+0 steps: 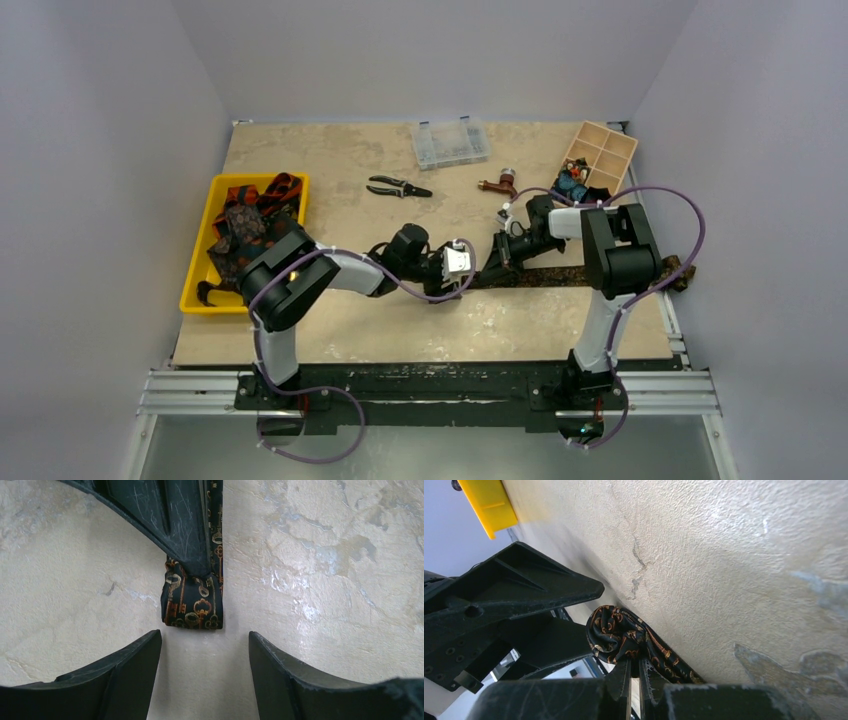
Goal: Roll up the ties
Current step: Roll the tie at the center of the board.
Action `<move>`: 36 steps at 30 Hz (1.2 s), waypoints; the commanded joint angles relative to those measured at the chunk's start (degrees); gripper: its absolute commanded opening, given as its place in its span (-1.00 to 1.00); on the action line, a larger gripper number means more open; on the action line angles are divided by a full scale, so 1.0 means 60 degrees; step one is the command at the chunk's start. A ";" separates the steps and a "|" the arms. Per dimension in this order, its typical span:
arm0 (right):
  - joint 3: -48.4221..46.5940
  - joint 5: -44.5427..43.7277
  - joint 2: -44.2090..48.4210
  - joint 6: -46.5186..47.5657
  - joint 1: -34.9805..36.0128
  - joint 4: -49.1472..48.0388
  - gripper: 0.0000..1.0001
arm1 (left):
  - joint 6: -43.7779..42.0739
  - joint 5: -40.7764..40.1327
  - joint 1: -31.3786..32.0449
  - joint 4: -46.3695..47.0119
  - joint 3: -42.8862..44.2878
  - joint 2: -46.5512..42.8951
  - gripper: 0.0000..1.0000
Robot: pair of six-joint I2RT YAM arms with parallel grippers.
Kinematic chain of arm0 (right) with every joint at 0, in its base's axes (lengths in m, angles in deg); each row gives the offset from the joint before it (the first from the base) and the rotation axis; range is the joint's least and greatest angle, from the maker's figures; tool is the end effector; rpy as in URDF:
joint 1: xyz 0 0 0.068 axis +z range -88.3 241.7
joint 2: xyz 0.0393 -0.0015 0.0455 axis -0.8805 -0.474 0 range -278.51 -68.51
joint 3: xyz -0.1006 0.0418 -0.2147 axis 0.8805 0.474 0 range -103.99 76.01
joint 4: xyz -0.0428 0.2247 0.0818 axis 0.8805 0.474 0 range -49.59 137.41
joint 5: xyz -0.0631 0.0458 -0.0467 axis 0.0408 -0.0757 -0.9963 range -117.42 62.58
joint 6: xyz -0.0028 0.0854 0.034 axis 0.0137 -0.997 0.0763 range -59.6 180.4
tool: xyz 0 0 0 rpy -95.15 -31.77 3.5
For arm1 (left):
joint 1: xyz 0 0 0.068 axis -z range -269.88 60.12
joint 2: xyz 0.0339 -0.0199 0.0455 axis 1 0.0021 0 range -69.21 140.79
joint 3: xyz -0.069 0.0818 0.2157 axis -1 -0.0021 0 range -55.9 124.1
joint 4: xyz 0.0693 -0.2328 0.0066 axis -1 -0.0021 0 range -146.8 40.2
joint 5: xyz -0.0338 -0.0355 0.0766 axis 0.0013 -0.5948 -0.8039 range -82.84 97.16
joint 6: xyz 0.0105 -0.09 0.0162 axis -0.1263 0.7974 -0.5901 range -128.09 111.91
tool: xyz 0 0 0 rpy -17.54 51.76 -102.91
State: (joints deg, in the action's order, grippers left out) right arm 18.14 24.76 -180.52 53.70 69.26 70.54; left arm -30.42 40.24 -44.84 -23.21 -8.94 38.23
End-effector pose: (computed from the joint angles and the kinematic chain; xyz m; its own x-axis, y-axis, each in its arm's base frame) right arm 0.2882 0.1041 0.0561 -0.9982 -0.0603 -0.0074 -0.0426 0.6086 0.7923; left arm 0.2304 -0.2946 0.0874 -0.0174 0.4680 -0.8836 0.9943 0.1012 0.0340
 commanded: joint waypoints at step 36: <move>0.0023 0.0908 0.0613 0.1320 0.0279 -0.0127 -0.19 | -0.0399 -0.1296 0.0818 -0.2204 0.1259 0.0766 -0.38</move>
State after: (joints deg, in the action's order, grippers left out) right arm 17.66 29.18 -176.65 61.68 69.45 71.72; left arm -33.17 33.90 -39.88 -29.55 -0.51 42.05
